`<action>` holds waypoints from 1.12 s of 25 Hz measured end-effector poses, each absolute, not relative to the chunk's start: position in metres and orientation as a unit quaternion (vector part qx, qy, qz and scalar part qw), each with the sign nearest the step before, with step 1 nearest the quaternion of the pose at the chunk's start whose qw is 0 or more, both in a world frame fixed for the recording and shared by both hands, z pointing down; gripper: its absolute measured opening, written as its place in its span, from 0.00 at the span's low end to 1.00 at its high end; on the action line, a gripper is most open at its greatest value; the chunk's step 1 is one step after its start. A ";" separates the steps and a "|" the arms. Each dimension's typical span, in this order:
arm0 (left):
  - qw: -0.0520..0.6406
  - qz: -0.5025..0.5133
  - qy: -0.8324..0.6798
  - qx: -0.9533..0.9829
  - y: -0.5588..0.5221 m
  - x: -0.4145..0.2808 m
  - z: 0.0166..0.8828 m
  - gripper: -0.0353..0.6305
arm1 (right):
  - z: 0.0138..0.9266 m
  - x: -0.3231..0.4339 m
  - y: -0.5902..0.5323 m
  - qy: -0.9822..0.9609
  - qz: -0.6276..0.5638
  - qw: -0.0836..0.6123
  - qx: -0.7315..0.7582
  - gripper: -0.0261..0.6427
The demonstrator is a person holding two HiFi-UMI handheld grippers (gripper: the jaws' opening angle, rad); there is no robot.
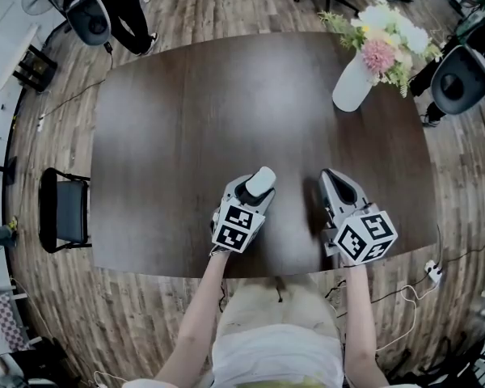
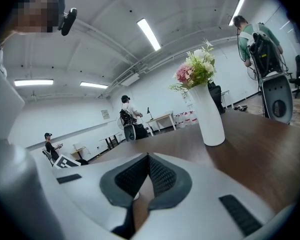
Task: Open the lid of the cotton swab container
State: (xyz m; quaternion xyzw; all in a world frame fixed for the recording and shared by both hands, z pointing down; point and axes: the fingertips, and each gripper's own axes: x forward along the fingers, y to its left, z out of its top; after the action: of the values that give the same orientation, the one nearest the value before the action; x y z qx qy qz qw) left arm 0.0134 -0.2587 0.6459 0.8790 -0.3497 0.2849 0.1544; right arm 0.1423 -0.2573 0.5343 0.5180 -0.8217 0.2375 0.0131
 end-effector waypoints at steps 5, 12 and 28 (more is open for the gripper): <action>0.182 0.273 -0.341 0.881 -0.255 0.016 0.637 0.41 | 0.529 0.141 -0.260 -0.824 0.235 0.013 0.515 0.07; 0.194 0.247 -0.328 0.891 -0.242 0.022 0.599 0.41 | 0.510 0.129 -0.263 -0.839 0.226 0.005 0.495 0.07; 0.159 0.209 -0.273 0.925 -0.220 0.020 0.501 0.41 | 0.435 0.076 -0.253 -0.936 0.187 -0.047 0.294 0.07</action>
State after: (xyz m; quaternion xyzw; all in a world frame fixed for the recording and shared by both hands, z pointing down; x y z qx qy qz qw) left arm 0.0204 -0.2202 0.5011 0.9254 -0.2732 0.2087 0.1593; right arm 0.0755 -0.2528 0.4355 0.2937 -0.9363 0.1868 -0.0466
